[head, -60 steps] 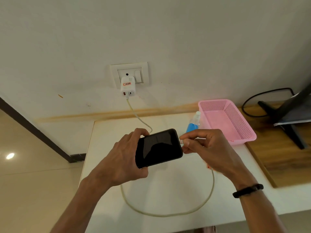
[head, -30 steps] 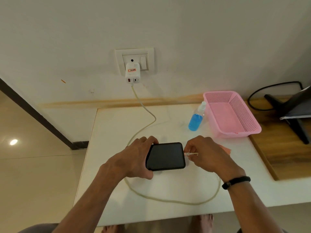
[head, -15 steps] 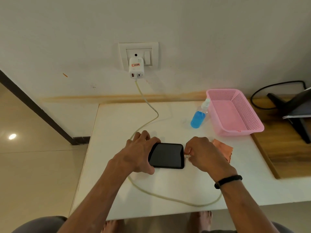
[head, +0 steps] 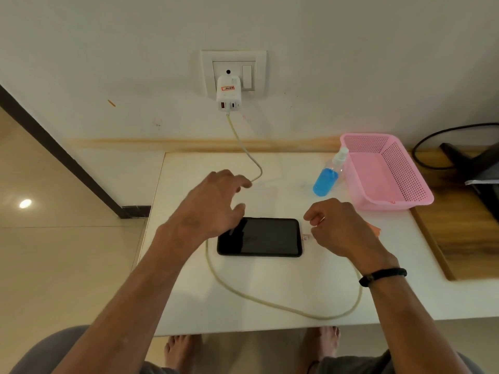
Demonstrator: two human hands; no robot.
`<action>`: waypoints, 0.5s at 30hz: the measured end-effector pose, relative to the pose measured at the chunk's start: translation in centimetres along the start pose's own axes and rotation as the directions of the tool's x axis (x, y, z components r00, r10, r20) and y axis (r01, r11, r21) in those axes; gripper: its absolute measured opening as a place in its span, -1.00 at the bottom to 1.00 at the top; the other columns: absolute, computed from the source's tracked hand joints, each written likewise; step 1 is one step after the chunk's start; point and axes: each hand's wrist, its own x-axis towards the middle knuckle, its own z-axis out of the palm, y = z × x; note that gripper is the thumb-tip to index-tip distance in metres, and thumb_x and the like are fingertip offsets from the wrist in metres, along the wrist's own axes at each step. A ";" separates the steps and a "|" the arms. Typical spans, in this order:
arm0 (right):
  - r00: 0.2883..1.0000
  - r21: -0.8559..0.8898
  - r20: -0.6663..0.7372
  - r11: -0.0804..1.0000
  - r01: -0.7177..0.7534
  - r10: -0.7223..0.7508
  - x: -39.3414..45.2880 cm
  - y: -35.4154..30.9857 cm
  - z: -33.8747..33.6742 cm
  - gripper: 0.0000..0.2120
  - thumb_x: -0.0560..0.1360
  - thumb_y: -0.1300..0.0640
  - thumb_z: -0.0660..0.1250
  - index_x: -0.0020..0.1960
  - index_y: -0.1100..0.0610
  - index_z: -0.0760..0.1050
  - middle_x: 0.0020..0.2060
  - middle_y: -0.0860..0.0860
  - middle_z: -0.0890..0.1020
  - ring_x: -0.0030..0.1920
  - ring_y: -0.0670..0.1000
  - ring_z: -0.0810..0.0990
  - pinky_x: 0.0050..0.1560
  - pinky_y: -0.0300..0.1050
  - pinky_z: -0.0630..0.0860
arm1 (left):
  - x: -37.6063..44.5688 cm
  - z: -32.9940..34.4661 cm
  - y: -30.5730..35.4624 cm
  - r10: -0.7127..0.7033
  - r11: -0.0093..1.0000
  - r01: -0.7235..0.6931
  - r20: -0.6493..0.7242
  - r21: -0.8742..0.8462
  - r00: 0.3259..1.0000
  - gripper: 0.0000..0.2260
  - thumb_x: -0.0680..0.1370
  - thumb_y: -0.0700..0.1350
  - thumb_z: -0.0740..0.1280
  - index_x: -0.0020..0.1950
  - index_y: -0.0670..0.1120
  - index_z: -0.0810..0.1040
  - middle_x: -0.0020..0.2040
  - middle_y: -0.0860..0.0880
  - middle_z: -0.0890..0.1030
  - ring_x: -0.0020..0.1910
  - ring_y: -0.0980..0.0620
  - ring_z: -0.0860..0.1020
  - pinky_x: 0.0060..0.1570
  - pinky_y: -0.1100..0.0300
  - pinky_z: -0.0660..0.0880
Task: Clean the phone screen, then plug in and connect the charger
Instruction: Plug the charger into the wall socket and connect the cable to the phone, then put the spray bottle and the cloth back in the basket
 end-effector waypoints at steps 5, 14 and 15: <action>0.997 0.029 -0.079 0.999 0.025 -0.022 -0.1 -0.4 -0.2 -0.76 0.57 0.25 0.39 0.19 0.03 0.63 0.04 0.01 0.69 -0.03 -0.01 0.67 0.05 -0.15 0.61 | 0.0 -0.6 0.4 -0.084 0.995 0.070 -0.228 -0.067 0.970 -0.77 0.58 0.01 0.39 0.24 0.12 0.62 0.01 0.18 0.63 0.02 0.13 0.53 -0.08 0.15 0.48; 0.994 0.087 -0.109 0.996 0.015 -0.005 -0.2 -1.3 -0.2 -0.82 0.58 0.13 0.41 0.18 0.03 0.62 0.03 0.00 0.69 -0.05 -0.02 0.67 0.07 -0.10 0.64 | 0.1 -0.8 1.3 -0.187 0.975 0.135 -0.327 -0.174 0.926 -0.86 0.57 0.06 0.40 0.10 0.12 0.67 -0.13 0.19 0.66 -0.09 0.12 0.58 -0.14 0.18 0.47; 0.991 0.109 -0.134 0.994 -0.001 0.016 -0.1 -1.3 -0.3 -0.82 0.58 0.12 0.43 0.17 0.04 0.62 0.02 0.00 0.69 -0.06 -0.03 0.67 0.06 -0.10 0.64 | 0.1 -0.8 1.5 -0.183 0.976 0.130 -0.325 -0.177 0.928 -0.87 0.57 0.06 0.40 0.08 0.12 0.67 -0.14 0.19 0.66 -0.11 0.12 0.58 -0.14 0.18 0.49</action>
